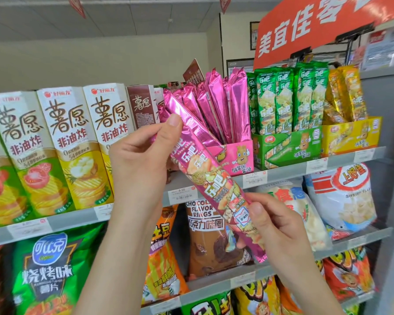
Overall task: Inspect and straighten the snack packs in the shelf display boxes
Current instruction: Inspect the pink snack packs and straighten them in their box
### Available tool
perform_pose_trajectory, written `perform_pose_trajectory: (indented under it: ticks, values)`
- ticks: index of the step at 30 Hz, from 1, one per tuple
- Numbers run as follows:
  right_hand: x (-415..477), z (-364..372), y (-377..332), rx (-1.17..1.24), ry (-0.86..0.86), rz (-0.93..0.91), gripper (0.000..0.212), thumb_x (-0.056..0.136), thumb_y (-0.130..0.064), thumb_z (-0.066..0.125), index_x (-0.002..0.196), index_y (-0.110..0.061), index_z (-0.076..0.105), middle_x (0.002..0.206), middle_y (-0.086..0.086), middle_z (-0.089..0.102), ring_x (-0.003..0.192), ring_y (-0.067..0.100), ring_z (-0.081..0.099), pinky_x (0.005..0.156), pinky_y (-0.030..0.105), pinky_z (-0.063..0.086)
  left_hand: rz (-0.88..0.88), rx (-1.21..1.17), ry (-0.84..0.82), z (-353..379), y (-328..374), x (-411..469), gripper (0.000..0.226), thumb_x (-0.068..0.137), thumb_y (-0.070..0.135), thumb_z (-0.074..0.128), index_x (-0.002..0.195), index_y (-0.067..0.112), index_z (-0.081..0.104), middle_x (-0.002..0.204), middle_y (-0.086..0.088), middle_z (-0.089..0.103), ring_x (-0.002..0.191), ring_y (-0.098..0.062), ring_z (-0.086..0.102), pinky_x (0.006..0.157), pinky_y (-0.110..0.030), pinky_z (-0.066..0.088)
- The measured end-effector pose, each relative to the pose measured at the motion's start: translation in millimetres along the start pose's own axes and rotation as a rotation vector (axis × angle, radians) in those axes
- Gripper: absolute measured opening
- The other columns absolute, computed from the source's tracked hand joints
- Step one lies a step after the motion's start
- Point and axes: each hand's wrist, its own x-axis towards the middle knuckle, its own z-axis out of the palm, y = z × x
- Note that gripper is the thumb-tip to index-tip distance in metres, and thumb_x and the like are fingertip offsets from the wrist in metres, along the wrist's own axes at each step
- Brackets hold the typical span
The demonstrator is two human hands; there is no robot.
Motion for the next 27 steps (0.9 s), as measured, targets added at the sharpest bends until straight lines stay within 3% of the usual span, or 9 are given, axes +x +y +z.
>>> perform_pose_trajectory:
  ticks: [2,4,7,9,11,15,19,27]
  values:
    - [0,-2,-1,0.013,-0.005,0.036,0.051,0.072,-0.075,0.064,0.098,-0.032,0.074,0.072,0.009,0.072,0.047,0.017,0.065,0.043,0.019,0.048,-0.026,-0.032,-0.054,-2,1,1,0.010,0.082,0.033,0.072,0.083,0.024,0.077,0.065,0.008,0.064,0.056,-0.007,0.055,0.054,-0.028,0.040]
    - [1,-5,-1,0.040,-0.040,0.085,0.055,0.071,-0.077,0.062,0.092,-0.029,0.075,0.067,0.014,0.071,0.040,0.020,0.060,0.040,0.021,0.046,-0.064,-0.029,-0.199,-9,2,3,0.028,0.081,0.043,0.071,0.104,0.028,0.074,0.076,0.003,0.065,0.063,-0.009,0.058,0.056,-0.028,0.045]
    - [3,-8,-1,0.163,-0.115,0.198,0.059,0.068,-0.077,0.065,0.079,-0.020,0.076,0.062,0.020,0.069,0.034,0.019,0.057,0.037,0.020,0.045,-0.104,0.004,-0.558,-26,3,6,0.064,0.070,0.064,0.073,0.123,0.028,0.065,0.089,-0.028,0.055,0.075,-0.029,0.050,0.065,-0.041,0.041]
    - [3,-6,-1,0.248,-0.166,0.265,0.060,0.067,-0.074,0.068,0.076,-0.015,0.075,0.062,0.023,0.068,0.033,0.019,0.056,0.036,0.021,0.045,-0.047,-0.018,-0.651,-30,1,5,0.061,0.070,0.056,0.078,0.121,0.025,0.065,0.077,-0.019,0.058,0.062,-0.024,0.051,0.058,-0.029,0.045]
    - [3,-2,-1,0.269,-0.183,0.312,0.063,0.064,-0.076,0.069,0.083,-0.017,0.076,0.067,0.023,0.070,0.036,0.020,0.059,0.037,0.023,0.048,0.012,-0.017,-0.531,-29,0,4,0.046,0.068,0.050,0.082,0.105,0.025,0.071,0.072,0.002,0.068,0.055,-0.012,0.060,0.049,-0.020,0.049]
    - [1,0,1,0.178,-0.182,0.228,0.059,0.062,-0.079,0.069,0.108,-0.042,0.072,0.092,0.006,0.076,0.064,0.019,0.072,0.054,0.026,0.057,0.064,0.027,-0.279,-27,2,5,0.032,0.072,0.053,0.078,0.093,0.029,0.073,0.079,0.005,0.073,0.064,-0.013,0.067,0.051,-0.027,0.055]
    - [1,-1,1,0.142,-0.236,0.125,0.048,0.075,-0.056,0.075,0.120,-0.038,0.069,0.115,-0.006,0.072,0.105,0.011,0.069,0.082,0.020,0.053,0.102,0.086,-0.115,-27,5,8,0.021,0.080,0.044,0.072,0.094,0.028,0.073,0.078,0.007,0.072,0.065,-0.013,0.065,0.052,-0.025,0.053]
    - [1,-2,8,0.095,-0.221,0.131,0.044,0.076,-0.032,0.081,0.118,-0.039,0.069,0.116,-0.003,0.072,0.110,0.015,0.067,0.084,0.021,0.054,0.136,0.065,0.012,-22,2,7,0.014,0.090,0.031,0.067,0.100,0.021,0.070,0.076,0.009,0.071,0.063,-0.010,0.060,0.052,-0.028,0.049]
